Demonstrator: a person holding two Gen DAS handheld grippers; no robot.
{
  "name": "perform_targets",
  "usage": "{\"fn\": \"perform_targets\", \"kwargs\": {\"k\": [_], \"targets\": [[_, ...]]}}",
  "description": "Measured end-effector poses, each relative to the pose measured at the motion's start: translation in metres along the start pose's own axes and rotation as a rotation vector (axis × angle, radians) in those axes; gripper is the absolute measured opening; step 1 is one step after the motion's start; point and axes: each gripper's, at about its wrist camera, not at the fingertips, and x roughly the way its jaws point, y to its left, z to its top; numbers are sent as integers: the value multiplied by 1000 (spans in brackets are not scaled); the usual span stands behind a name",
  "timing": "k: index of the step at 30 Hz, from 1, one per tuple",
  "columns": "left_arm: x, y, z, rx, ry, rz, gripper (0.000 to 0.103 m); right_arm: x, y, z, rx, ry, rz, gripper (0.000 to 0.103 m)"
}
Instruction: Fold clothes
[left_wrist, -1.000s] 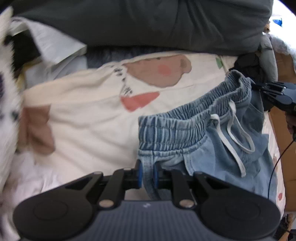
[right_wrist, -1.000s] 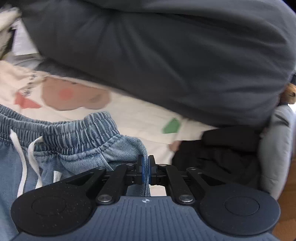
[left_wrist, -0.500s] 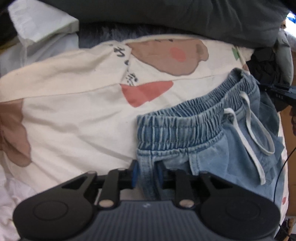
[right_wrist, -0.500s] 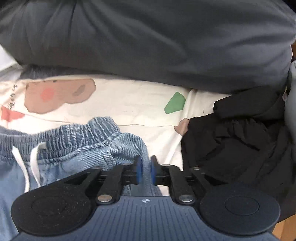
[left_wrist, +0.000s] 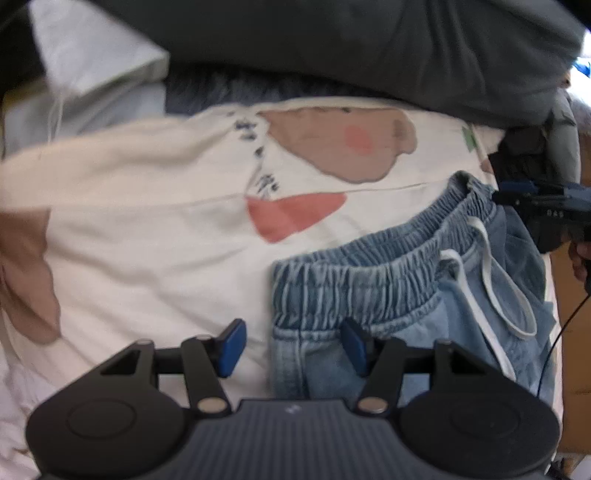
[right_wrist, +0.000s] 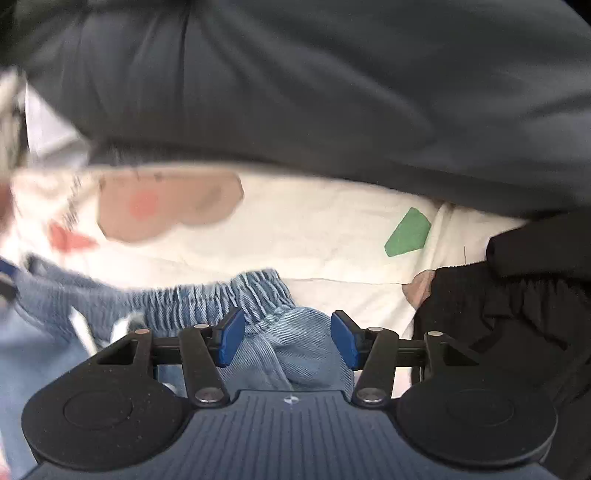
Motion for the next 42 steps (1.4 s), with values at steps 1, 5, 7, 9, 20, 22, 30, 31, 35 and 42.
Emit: {"fn": "perform_targets", "kwargs": {"k": [1, 5, 7, 9, 20, 22, 30, 31, 35, 42], "targets": [[4, 2, -1, -4, 8, -6, 61, 5, 0, 0, -11, 14, -16, 59], [15, -1, -5, 27, 37, -10, 54, 23, -5, -4, -9, 81, -38, 61], [18, -4, -5, 44, 40, -7, 53, 28, -6, -7, -12, 96, -32, 61], [20, -2, -4, 27, 45, -12, 53, 33, -1, -10, -51, 110, -40, 61], [33, -10, -1, 39, 47, 13, 62, 42, -8, -12, -10, 155, 13, 58], [32, -12, -2, 46, 41, 24, 60, 41, -7, -12, -16, 152, 24, 50], [12, -1, 0, 25, 10, 12, 22, 20, 13, -14, -84, 92, -15, 8], [6, -2, 1, 26, -6, 15, 22, 13, 16, -15, -95, 69, -32, 7], [-21, -19, 1, 102, -94, 50, 21, -10, 26, -15, -135, -17, -99, 6], [-57, -32, 33, 153, -230, 92, 19, -43, 29, 17, -159, -157, -224, 6]]}}
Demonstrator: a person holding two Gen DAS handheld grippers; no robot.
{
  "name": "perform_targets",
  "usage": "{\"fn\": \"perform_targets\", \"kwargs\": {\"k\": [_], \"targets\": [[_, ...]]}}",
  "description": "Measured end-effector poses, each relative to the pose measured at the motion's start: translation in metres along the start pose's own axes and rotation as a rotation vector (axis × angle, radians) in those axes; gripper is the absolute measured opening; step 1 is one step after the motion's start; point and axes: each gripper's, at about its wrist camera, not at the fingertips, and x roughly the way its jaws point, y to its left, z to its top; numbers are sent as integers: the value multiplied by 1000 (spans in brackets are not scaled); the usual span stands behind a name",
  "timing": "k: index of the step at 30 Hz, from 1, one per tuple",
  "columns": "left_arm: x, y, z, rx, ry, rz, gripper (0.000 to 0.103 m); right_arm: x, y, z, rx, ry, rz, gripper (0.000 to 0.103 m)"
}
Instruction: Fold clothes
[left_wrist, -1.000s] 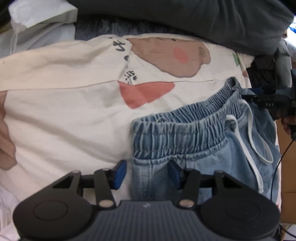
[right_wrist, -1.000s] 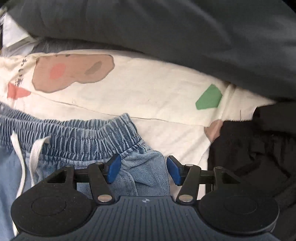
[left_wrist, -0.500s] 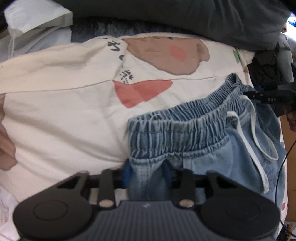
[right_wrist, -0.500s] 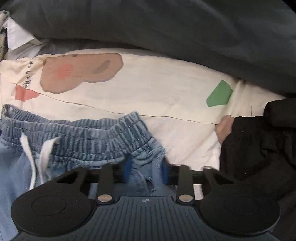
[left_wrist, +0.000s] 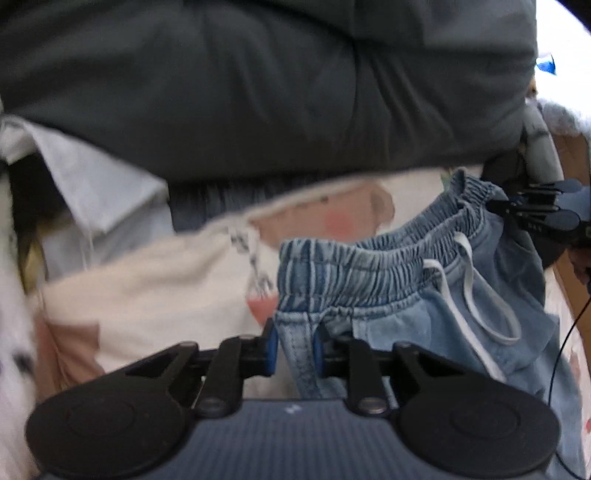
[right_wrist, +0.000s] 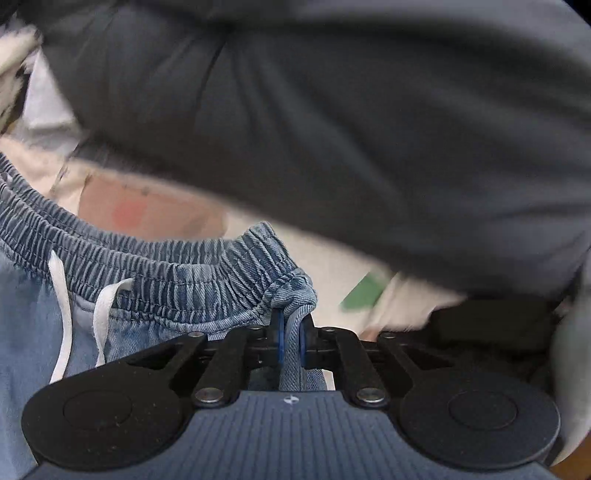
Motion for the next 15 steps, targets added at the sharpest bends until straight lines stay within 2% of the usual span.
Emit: {"fn": "perform_targets", "kwargs": {"k": [8, 9, 15], "targets": [[1, -3, 48, 56, -90, 11, 17, 5, -23, 39, 19, -35, -103, 6], [4, -3, 53, 53, -94, 10, 14, 6, -24, 42, 18, -38, -115, 6], [21, -2, 68, 35, -95, 3, 13, 18, -33, 57, 29, -27, -172, 6]]}}
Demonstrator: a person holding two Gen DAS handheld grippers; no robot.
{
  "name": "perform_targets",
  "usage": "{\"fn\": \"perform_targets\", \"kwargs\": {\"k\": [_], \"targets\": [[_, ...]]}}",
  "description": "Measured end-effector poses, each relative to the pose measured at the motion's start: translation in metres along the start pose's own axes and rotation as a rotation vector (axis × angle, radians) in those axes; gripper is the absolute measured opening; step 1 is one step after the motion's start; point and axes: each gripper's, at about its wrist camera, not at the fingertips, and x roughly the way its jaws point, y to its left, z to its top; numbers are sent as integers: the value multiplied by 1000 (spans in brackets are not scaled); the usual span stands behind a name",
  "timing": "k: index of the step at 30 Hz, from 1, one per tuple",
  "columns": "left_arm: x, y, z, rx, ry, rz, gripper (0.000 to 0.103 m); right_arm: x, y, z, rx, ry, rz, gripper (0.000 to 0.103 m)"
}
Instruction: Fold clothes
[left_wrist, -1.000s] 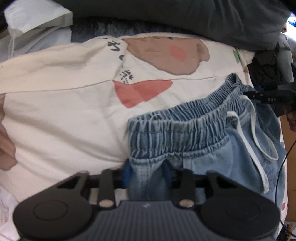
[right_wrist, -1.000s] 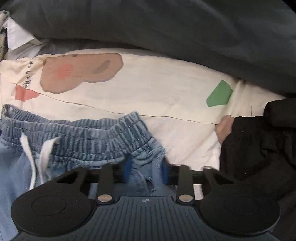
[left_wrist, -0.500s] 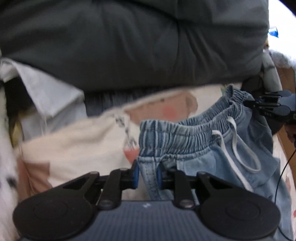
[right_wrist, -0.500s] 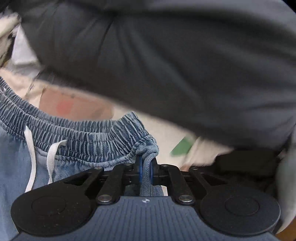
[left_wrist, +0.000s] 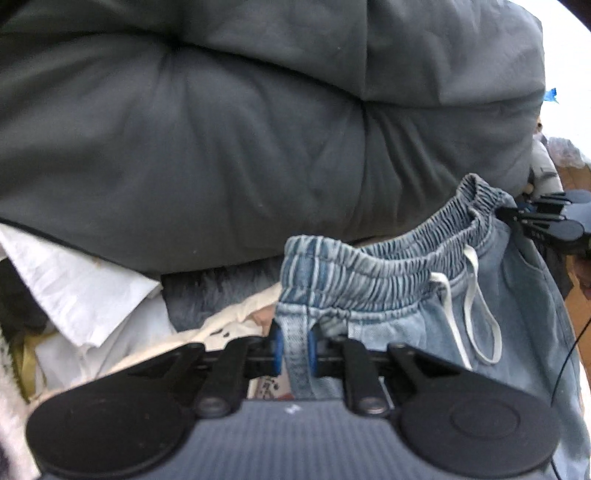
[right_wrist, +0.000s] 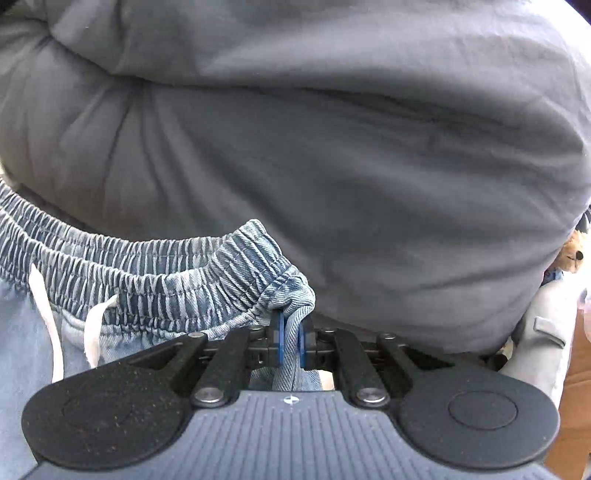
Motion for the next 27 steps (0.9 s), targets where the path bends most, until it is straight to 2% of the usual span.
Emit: {"fn": "perform_targets", "kwargs": {"k": [5, 8, 10, 12, 13, 14, 15, 16, 17, 19, 23, 27], "targets": [[8, 2, -1, 0, -3, 24, 13, 10, 0, 7, -2, 3, -13, 6], [27, 6, -3, -26, 25, 43, 13, 25, 1, 9, 27, 22, -7, 6], [49, 12, -9, -87, 77, 69, 14, 44, -2, 7, 162, 79, 30, 13], [63, 13, -16, -94, 118, 98, 17, 61, -4, 5, 296, 135, 67, 19], [68, 14, -19, -93, 136, 110, 21, 61, -1, 4, 299, 135, 55, 20], [69, 12, -20, -78, 141, 116, 23, 58, 1, 2, 287, 118, 48, 21], [67, 11, -20, -64, 133, 123, 26, 54, 0, -2, 280, 106, 55, 33], [65, 9, -21, -51, 126, 131, 34, 49, 0, -5, 272, 95, 62, 43], [62, 7, -20, -43, 124, 143, 37, 44, -1, -10, 268, 84, 72, 45], [55, 5, -19, -36, 115, 167, 43, 32, -2, -25, 280, 66, 100, 47], [43, -1, -13, -18, 99, 184, 43, 18, -11, -40, 329, 65, 146, 47], [35, -13, -5, 12, 98, 183, 44, -14, -11, -63, 354, 21, 162, 47]]}}
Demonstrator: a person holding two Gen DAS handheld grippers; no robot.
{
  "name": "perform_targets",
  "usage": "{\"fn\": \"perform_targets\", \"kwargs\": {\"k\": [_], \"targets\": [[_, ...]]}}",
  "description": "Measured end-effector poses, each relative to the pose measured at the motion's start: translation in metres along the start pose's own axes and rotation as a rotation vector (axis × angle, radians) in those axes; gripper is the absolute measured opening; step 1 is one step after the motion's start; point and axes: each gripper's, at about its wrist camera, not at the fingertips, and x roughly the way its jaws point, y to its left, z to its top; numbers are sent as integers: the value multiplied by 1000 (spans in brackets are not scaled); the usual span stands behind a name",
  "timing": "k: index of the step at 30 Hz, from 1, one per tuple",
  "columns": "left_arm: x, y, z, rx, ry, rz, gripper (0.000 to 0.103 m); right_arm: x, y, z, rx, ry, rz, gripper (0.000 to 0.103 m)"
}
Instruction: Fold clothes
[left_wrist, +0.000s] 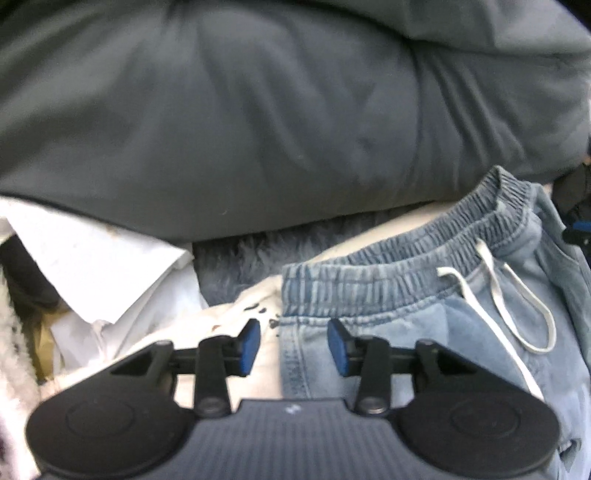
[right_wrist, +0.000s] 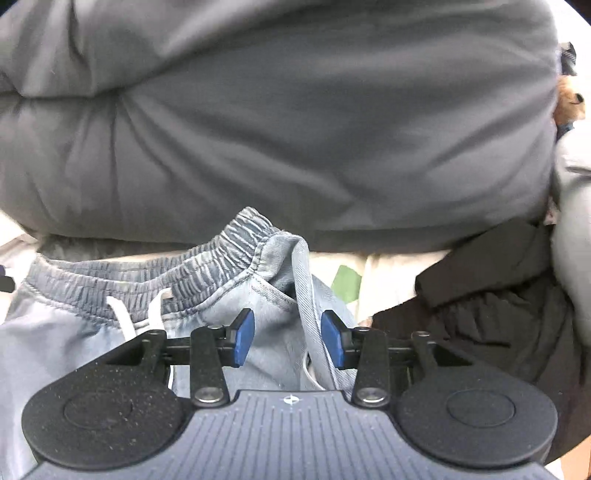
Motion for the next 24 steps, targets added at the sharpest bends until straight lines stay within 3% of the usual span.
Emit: {"fn": "perform_targets", "kwargs": {"k": [7, 16, 24], "targets": [[-13, -26, -5, 26, 18, -16, 47, -57, -33, -31, 82, -32, 11, 47], [-25, -80, -8, 91, 101, -97, 51, -151, -73, -91, 233, -38, 24, 47], [-45, -141, -8, 144, 101, -110, 53, -246, -118, -153, 327, -3, -115, 47]]}}
